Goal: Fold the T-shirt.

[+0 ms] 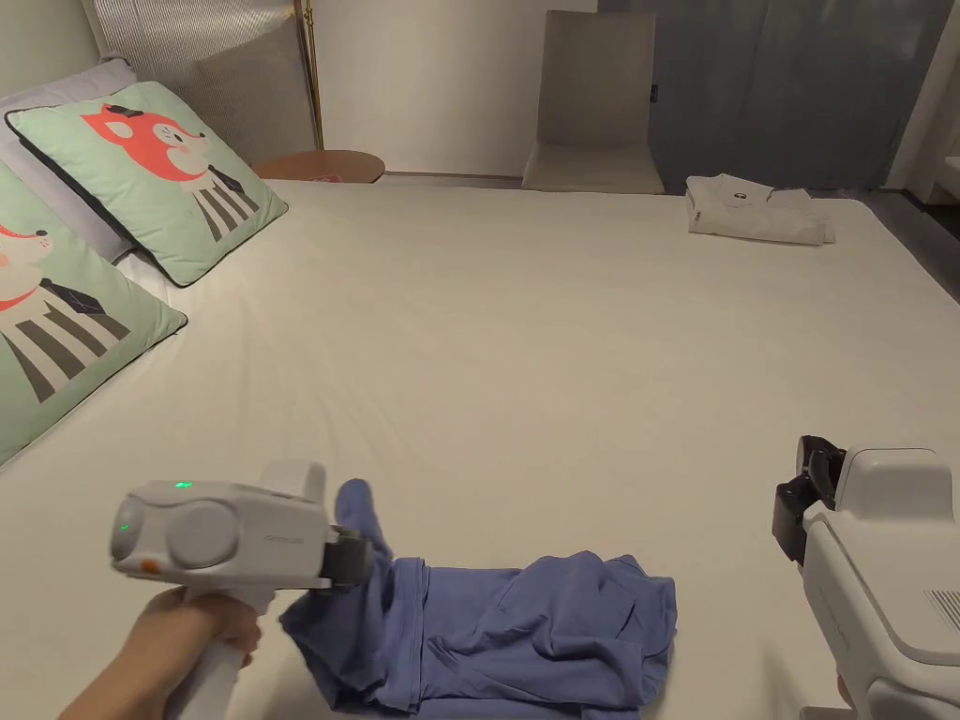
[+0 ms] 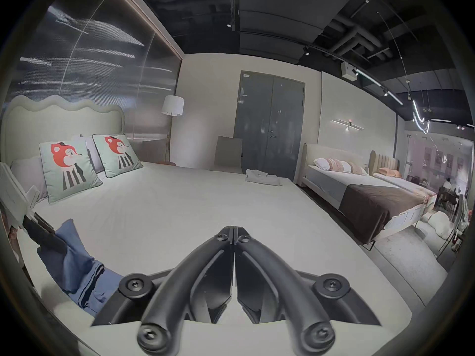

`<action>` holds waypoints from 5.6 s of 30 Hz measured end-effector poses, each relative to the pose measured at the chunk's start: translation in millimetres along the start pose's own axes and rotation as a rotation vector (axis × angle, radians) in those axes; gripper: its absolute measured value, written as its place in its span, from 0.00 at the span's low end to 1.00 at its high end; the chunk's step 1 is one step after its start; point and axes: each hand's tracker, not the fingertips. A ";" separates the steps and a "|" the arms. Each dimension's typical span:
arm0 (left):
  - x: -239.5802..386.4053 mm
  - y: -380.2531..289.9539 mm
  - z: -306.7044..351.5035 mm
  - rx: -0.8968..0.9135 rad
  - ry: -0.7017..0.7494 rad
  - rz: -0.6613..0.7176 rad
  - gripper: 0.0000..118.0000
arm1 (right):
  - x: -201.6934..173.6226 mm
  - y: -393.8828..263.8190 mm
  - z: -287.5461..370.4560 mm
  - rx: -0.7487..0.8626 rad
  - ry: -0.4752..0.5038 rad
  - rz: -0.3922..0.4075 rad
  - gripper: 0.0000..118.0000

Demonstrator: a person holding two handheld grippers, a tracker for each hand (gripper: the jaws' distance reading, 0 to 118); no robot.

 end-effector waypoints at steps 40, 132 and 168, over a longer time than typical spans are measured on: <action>108.4 -35.4 -63.7 0.485 0.117 -0.206 0.00 | 40.5 -4.8 12.8 -0.016 -0.058 -0.028 0.01; 20.5 -10.6 41.5 0.761 0.282 -0.081 0.00 | -81.2 -116.0 -66.3 -0.574 0.251 -0.022 0.01; -11.8 -47.0 -121.7 -0.131 -0.497 0.427 0.13 | -71.5 -140.0 -66.0 -0.513 0.245 -0.112 0.00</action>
